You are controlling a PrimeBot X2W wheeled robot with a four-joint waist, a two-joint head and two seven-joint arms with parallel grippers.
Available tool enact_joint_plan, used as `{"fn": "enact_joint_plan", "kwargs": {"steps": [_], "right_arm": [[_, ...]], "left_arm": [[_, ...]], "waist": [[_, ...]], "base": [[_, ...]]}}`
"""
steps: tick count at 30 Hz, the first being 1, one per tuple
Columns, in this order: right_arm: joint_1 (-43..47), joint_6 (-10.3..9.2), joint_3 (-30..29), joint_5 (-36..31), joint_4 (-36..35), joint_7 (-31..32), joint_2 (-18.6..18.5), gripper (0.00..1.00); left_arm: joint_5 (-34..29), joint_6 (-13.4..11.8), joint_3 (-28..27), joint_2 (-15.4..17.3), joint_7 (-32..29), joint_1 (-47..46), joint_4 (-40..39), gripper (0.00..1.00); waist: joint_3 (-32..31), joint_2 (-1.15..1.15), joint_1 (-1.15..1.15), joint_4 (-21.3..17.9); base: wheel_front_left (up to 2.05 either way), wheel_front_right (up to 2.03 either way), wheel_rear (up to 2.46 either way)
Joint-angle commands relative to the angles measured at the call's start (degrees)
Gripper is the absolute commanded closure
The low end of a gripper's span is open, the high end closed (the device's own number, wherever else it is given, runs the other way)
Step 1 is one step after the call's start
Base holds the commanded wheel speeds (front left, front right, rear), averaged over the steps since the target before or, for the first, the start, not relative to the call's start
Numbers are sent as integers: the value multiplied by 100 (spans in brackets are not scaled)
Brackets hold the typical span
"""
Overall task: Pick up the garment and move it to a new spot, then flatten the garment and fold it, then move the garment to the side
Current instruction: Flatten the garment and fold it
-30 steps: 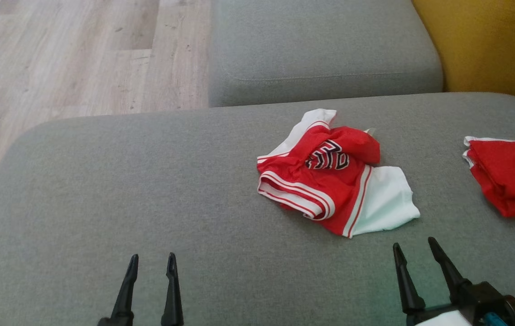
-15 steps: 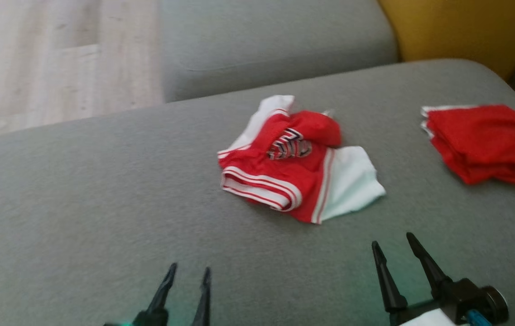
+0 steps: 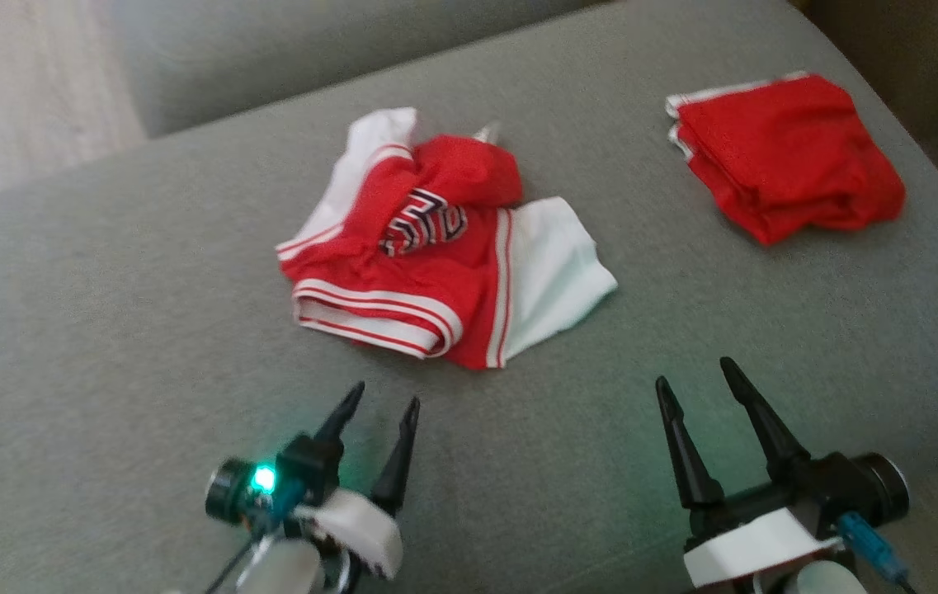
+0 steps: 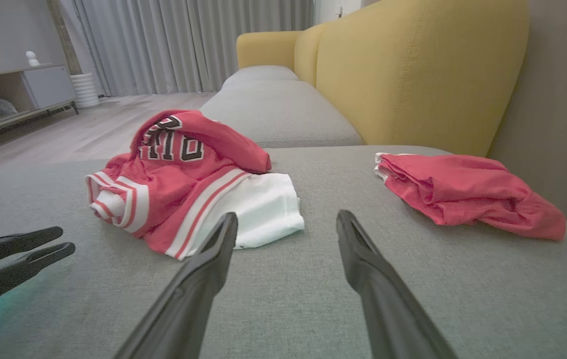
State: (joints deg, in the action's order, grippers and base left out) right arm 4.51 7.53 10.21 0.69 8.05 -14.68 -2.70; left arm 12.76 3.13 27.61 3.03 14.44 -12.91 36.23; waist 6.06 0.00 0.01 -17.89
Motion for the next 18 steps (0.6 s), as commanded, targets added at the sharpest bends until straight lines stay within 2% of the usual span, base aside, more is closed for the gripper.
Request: {"fn": "enact_joint_plan", "kwargs": {"steps": [1,6,12,13,14,15,18], "right_arm": [[-220,-4,154,30,-198,-32,-64,0],[-435,-4,227,80,-235,-32,-46,0],[-500,-4,216,119,-219,-32,-29,0],[-496,-4,205,120,-212,-32,-27,0],[-496,-4,205,120,-212,-32,-27,0],[-492,-4,200,121,-203,-32,-26,0],[-487,-4,209,122,-176,-32,-22,0]], "left_arm": [[47,21,-163,-15,56,-372,22,0],[3,63,-215,2,56,-1157,829,0],[-117,163,-274,87,56,-1439,864,1],[-133,206,-245,87,56,-1428,856,67],[-133,206,-245,87,56,-1428,856,67],[-151,246,-207,86,56,-1411,836,100],[-170,335,-96,79,56,-1338,739,100]], "waist": [[409,0,-1,-388],[819,0,-1,-726],[938,0,-1,-918],[926,0,-1,-934],[926,0,-1,-934],[907,0,-1,-949],[817,0,-1,-984]], "base": [[0,0,0],[0,0,0],[0,0,0],[0,0,0],[0,0,0],[0,0,0],[0,0,0]]}}
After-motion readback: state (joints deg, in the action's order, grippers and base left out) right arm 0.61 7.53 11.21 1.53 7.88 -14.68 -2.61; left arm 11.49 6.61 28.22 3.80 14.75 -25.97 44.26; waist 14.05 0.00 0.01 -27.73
